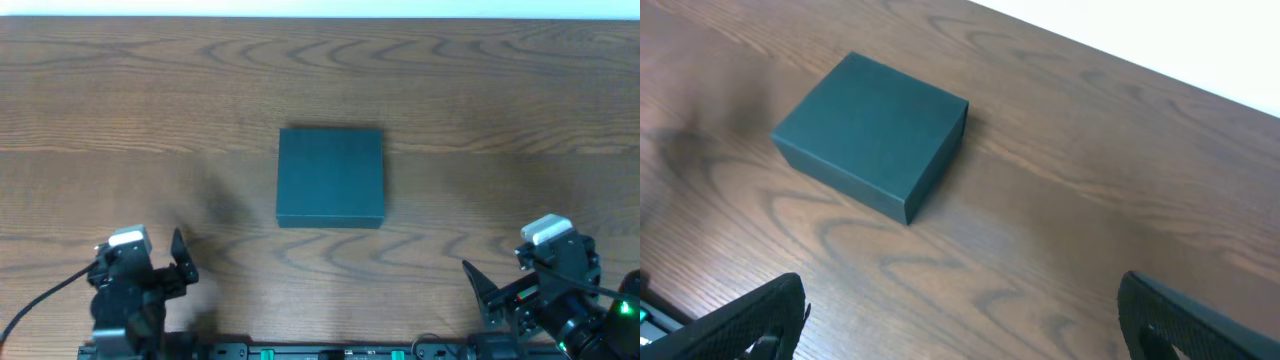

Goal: Pack container

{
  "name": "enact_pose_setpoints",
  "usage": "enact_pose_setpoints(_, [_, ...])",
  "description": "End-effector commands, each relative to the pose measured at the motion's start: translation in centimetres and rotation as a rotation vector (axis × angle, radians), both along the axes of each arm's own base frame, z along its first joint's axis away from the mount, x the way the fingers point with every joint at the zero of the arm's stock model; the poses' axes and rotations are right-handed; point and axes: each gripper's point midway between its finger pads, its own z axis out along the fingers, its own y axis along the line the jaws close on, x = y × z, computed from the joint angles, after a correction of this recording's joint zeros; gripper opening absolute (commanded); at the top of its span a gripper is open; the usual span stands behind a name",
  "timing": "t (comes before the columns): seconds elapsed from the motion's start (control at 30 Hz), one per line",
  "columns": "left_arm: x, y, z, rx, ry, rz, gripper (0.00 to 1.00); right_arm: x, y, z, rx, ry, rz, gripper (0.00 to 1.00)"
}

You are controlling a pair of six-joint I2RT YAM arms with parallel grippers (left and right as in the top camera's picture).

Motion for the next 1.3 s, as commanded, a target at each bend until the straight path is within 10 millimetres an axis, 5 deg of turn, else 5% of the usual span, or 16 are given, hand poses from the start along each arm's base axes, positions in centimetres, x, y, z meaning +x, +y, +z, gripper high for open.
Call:
enact_pose_setpoints(0.0, [0.8, 0.2, -1.9, -0.012, -0.02, 0.017, 0.95, -0.1, 0.1, 0.0, 0.006, 0.002, 0.0, 0.99])
enact_pose_setpoints(0.47, [3.3, -0.7, -6.3, -0.035, -0.093, -0.036, 0.95, -0.1, 0.1, 0.0, 0.006, 0.002, 0.0, 0.99])
enact_pose_setpoints(1.27, [3.4, -1.0, -6.0, -0.041, -0.109, -0.054, 0.95, -0.1, 0.1, 0.0, 0.006, 0.002, 0.0, 0.99])
